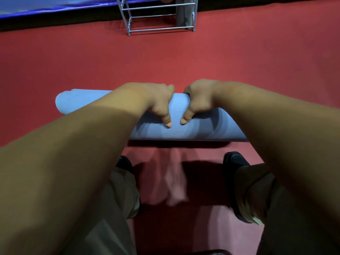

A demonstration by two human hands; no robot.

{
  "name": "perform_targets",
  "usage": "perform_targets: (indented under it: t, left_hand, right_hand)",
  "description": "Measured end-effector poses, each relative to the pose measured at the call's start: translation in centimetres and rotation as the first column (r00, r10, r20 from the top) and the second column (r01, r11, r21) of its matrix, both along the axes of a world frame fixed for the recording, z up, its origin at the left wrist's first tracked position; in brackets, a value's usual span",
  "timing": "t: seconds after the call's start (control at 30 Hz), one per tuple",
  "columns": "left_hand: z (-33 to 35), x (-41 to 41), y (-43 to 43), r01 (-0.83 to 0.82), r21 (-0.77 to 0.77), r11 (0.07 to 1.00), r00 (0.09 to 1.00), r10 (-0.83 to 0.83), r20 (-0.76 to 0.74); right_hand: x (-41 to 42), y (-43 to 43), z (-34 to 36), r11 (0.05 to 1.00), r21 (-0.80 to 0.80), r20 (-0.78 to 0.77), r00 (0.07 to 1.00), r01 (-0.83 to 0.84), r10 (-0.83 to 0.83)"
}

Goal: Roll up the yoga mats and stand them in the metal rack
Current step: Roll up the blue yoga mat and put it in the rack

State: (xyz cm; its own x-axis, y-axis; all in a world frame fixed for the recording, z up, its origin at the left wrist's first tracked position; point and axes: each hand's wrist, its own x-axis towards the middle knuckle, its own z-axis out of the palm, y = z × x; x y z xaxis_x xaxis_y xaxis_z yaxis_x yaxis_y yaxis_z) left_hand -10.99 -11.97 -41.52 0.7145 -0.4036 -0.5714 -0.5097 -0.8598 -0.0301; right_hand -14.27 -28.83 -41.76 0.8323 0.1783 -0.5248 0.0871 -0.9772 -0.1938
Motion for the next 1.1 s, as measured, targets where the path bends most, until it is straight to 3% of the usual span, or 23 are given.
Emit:
perform_targets:
  t: [0.23,0.43,0.6,0.87,1.1]
  left_hand:
    - [0.0,-0.7,-0.6,0.095,-0.012,0.995,0.988,-0.093,0.124]
    - [0.5,-0.6,-0.3,0.048,-0.029,0.998,0.997,-0.046,0.069]
    - [0.9,-0.1,0.0,-0.005,-0.04,0.999,1.0,0.006,0.029]
    - [0.0,0.0,-0.1,-0.046,-0.028,0.999,0.998,0.045,-0.039]
    - [-0.6,-1.6,-0.8,0.093,0.034,0.995,0.987,-0.097,0.128]
  right_hand:
    - [0.1,-0.3,0.0,0.997,0.054,-0.006,0.999,0.054,-0.053]
    - [0.1,-0.2,-0.6,0.997,0.077,-0.088,0.996,0.008,-0.001]
    - [0.0,0.0,-0.6,0.997,-0.066,-0.045,0.999,-0.03,0.027]
    - [-0.1,-0.1,0.0,0.999,-0.027,-0.025,0.999,-0.038,0.038]
    - [0.1,-0.5,-0.2,0.999,0.015,-0.023,0.999,0.033,-0.032]
